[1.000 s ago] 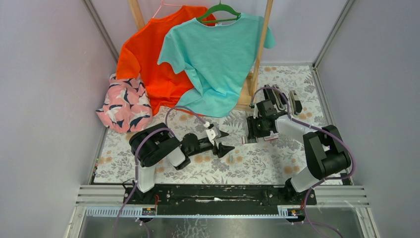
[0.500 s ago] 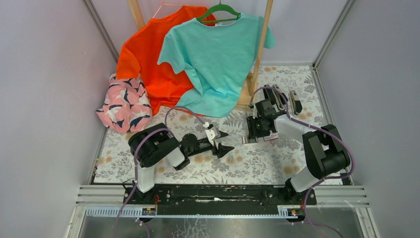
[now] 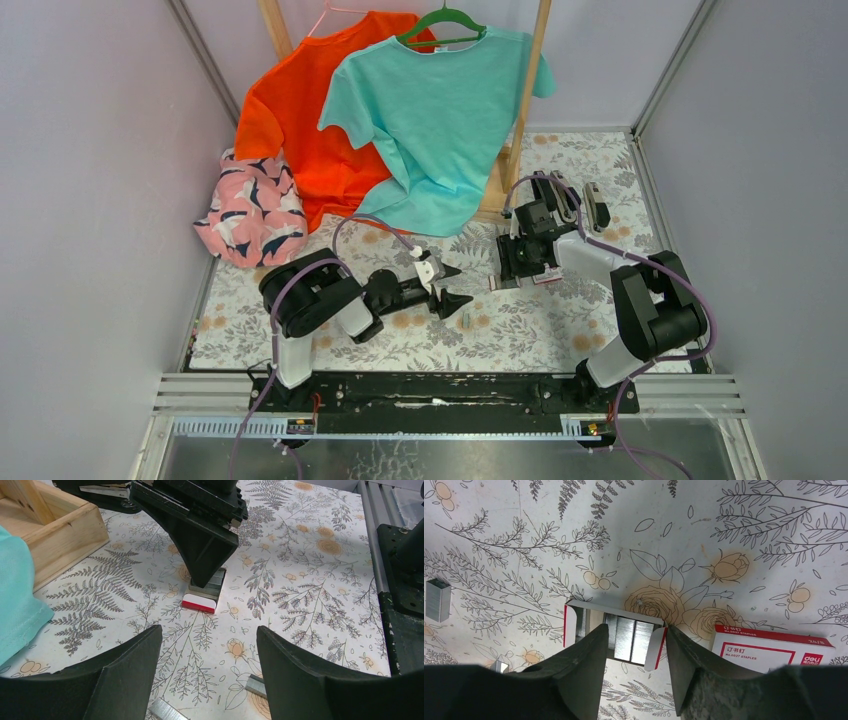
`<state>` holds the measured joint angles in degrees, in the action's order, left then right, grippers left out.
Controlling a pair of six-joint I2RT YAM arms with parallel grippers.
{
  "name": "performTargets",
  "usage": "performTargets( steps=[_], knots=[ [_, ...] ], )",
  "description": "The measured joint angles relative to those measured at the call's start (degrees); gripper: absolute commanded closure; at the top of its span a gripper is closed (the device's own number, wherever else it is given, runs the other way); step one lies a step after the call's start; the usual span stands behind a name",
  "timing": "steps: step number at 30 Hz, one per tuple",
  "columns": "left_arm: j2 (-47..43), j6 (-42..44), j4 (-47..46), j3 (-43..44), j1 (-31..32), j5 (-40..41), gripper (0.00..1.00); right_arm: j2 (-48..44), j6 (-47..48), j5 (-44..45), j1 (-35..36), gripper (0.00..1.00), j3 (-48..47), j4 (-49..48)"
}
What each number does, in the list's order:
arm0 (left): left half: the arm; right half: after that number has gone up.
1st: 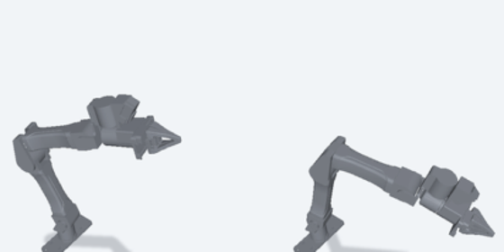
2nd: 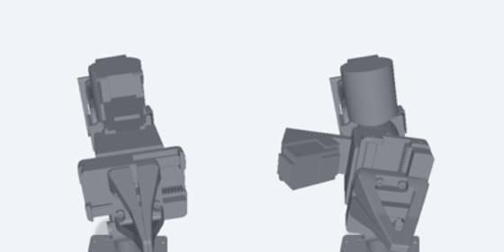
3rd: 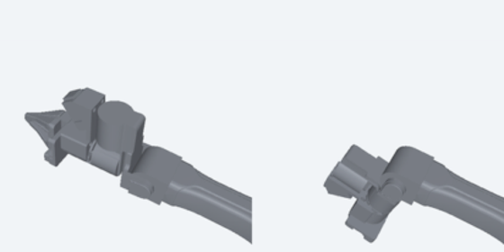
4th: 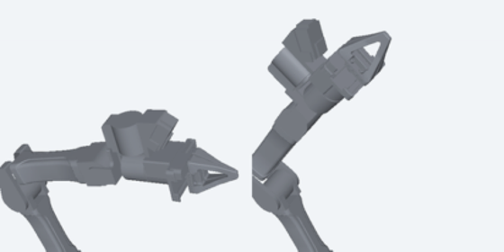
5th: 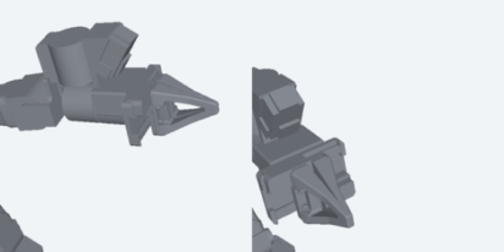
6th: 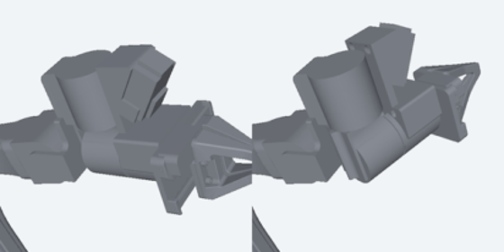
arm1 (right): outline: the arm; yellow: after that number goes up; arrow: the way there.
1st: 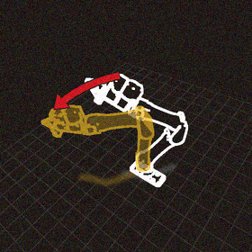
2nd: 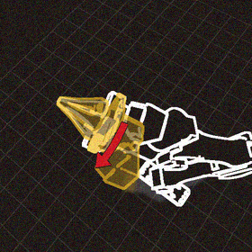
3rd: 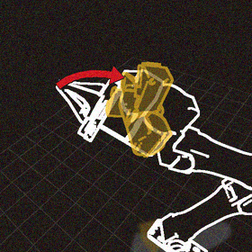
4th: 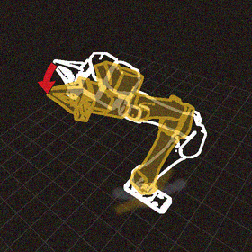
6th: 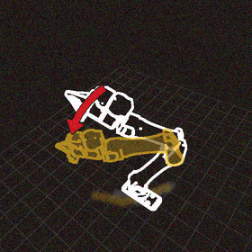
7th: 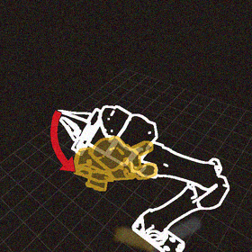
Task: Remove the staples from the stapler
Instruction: Adjust the staple in the staple box.
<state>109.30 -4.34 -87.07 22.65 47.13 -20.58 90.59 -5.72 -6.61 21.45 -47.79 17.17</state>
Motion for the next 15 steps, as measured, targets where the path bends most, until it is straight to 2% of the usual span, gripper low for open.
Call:
performTargets(
  steps=[6,15],
  knots=[
    [-0.42,0.04,0.02,-0.59,0.0,0.0,0.23,-0.48,0.96,-0.02,-0.2,0.39,0.0,0.33],
    [-4.83,-4.04,0.0,-1.81,-1.22,-0.04,0.23,-8.92,5.7,-4.11,-6.03,0.4,0.24,0.09]
  ],
)
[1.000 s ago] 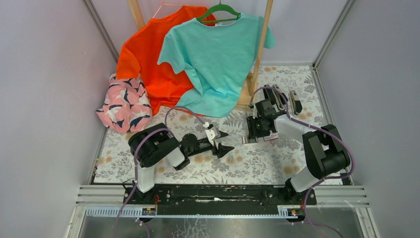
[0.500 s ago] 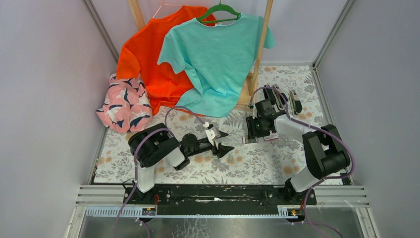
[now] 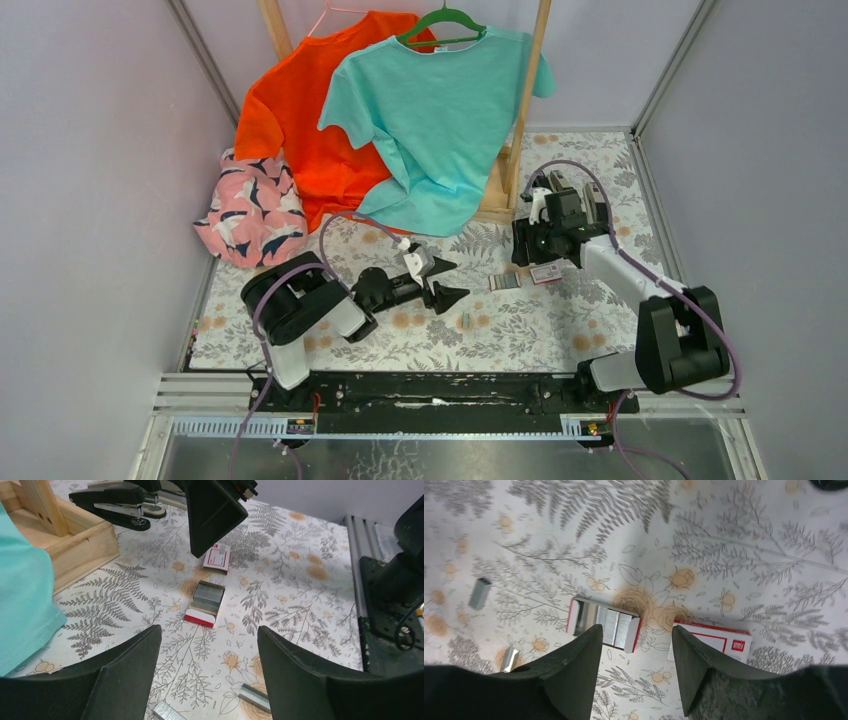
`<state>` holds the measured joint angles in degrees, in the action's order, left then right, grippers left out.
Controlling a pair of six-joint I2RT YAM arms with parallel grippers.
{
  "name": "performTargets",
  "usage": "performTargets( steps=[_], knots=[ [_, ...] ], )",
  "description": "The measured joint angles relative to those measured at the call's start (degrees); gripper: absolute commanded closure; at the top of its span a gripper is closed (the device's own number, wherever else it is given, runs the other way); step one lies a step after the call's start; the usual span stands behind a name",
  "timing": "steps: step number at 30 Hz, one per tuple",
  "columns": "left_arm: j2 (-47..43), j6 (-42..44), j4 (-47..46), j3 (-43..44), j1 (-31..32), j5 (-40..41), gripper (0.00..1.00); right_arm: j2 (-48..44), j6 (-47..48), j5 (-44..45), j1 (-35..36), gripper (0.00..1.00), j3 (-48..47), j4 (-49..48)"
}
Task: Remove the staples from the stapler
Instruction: Adjust the staple in the staple box, then pick up the staple at the center of the board.
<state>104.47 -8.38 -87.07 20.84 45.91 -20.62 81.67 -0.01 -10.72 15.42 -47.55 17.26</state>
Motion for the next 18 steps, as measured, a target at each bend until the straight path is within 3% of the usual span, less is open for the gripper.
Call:
performTargets(
  steps=[4,9,13,18],
  knots=[
    [-2.03,-3.67,0.04,-0.13,-0.22,-0.02,0.26,-4.07,5.46,-7.32,-1.36,0.44,-0.52,0.57],
    [-7.45,-8.94,4.52,-0.17,-0.2,0.83,0.36,-4.42,14.1,-25.99,-1.38,0.46,-6.25,6.36],
    [-14.64,-12.76,22.49,4.28,1.07,7.74,0.39,-4.37,14.82,-38.56,-1.38,0.45,-11.02,6.36],
    [-18.14,-16.85,45.79,12.15,4.7,19.41,0.4,-5.33,14.84,-41.44,-1.81,0.44,-11.67,7.67]
  ],
)
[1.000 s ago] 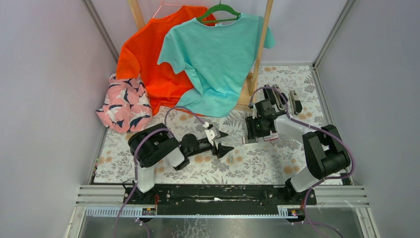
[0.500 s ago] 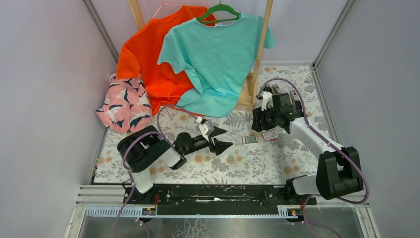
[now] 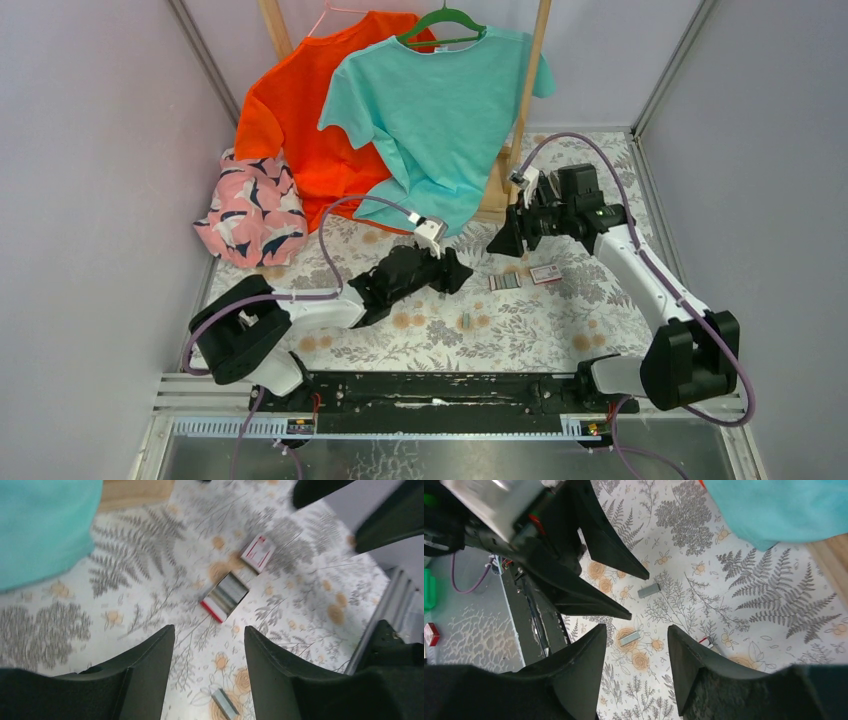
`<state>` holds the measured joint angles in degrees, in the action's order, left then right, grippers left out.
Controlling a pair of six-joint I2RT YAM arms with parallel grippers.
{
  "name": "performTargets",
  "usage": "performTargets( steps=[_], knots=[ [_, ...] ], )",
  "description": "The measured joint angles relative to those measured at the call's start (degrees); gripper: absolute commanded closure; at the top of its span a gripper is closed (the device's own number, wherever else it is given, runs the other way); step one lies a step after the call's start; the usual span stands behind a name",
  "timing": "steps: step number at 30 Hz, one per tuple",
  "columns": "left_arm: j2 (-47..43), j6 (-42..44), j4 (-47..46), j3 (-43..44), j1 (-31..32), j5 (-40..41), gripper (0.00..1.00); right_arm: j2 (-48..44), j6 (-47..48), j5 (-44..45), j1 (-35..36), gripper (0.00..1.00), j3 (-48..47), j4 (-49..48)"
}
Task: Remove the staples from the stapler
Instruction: Pick up the staple at the center of the board.
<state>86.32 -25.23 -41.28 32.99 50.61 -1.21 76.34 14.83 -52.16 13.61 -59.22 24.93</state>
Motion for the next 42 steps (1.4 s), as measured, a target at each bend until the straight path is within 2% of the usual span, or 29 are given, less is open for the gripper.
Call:
performTargets(
  steps=[4,7,10,13,16,20,23,26,33,42],
  knots=[
    [-0.13,-2.01,13.81,3.67,2.8,6.8,0.39,-4.59,1.18,0.02,-0.83,0.43,0.42,0.46],
    [-0.2,-2.38,19.43,4.09,3.52,9.09,0.4,-8.46,4.11,-2.03,-1.03,0.43,1.4,0.55],
    [-1.29,-2.21,22.93,3.56,3.52,10.16,0.4,-9.29,11.65,-7.93,-1.03,0.38,2.38,2.95],
    [-6.51,-2.05,24.92,1.07,3.45,10.64,0.39,-8.83,26.75,-13.33,-0.9,0.29,3.52,9.7],
    [-15.23,-1.57,24.41,-3.54,3.45,10.58,0.34,-7.19,46.49,-15.56,0.85,0.27,3.41,19.76],
    [-25.99,0.0,20.44,-11.04,3.41,9.7,0.22,-2.64,69.68,-13.44,7.28,0.28,2.25,30.27],
    [-32.24,0.9,16.79,-16.41,3.41,8.61,0.14,2.08,83.82,-9.46,11.78,0.32,1.73,33.79],
    [-36.81,1.18,14.91,-20.24,3.39,8.15,0.11,9.22,92.5,-4.85,15.08,0.38,-2.03,36.35],
    [-43.56,0.55,14.32,-25.03,3.37,9.07,0.1,23.8,98.75,3.28,20.81,0.43,-14.05,35.32],
    [-51.56,0.42,15.89,-27.54,3.34,12.13,0.1,30.75,99.34,17.86,29.51,0.47,-18.05,33.66]
  ],
)
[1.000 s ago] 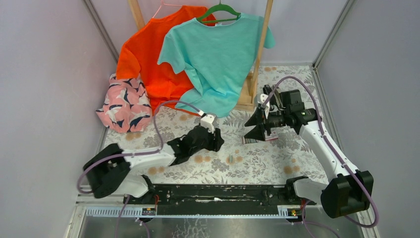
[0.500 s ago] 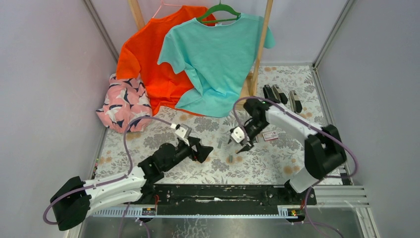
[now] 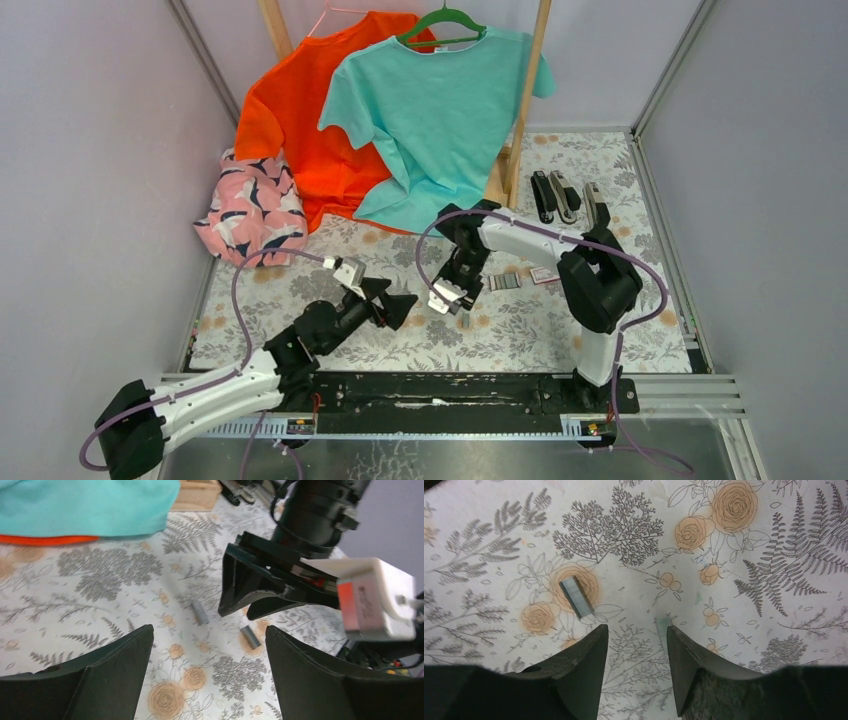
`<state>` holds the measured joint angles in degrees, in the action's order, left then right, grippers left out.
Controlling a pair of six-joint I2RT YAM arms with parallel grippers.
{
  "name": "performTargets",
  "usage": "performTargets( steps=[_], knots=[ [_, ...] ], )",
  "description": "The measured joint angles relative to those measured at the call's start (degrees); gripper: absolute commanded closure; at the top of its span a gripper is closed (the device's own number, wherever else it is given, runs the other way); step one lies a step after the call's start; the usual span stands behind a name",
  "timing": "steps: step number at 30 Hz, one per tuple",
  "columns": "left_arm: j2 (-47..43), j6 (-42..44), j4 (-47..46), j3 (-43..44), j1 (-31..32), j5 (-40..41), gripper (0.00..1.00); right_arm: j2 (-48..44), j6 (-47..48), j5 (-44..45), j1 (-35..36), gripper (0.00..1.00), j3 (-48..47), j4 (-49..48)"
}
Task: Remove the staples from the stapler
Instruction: Pick up the staple at the center of the board.
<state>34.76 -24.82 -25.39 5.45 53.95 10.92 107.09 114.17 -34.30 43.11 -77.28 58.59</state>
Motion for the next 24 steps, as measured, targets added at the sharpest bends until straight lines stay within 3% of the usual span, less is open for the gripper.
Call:
performTargets(
  steps=[10,24],
  knots=[
    [-0.35,-0.83,14.53,3.89,0.0,10.82,0.09,1.68,-0.83,12.81,6.88,0.52,-2.91,-3.85],
    [-5.73,-1.33,21.88,4.2,0.0,16.22,0.07,4.76,-1.77,25.24,11.5,0.57,-2.91,-7.39]
  ],
)
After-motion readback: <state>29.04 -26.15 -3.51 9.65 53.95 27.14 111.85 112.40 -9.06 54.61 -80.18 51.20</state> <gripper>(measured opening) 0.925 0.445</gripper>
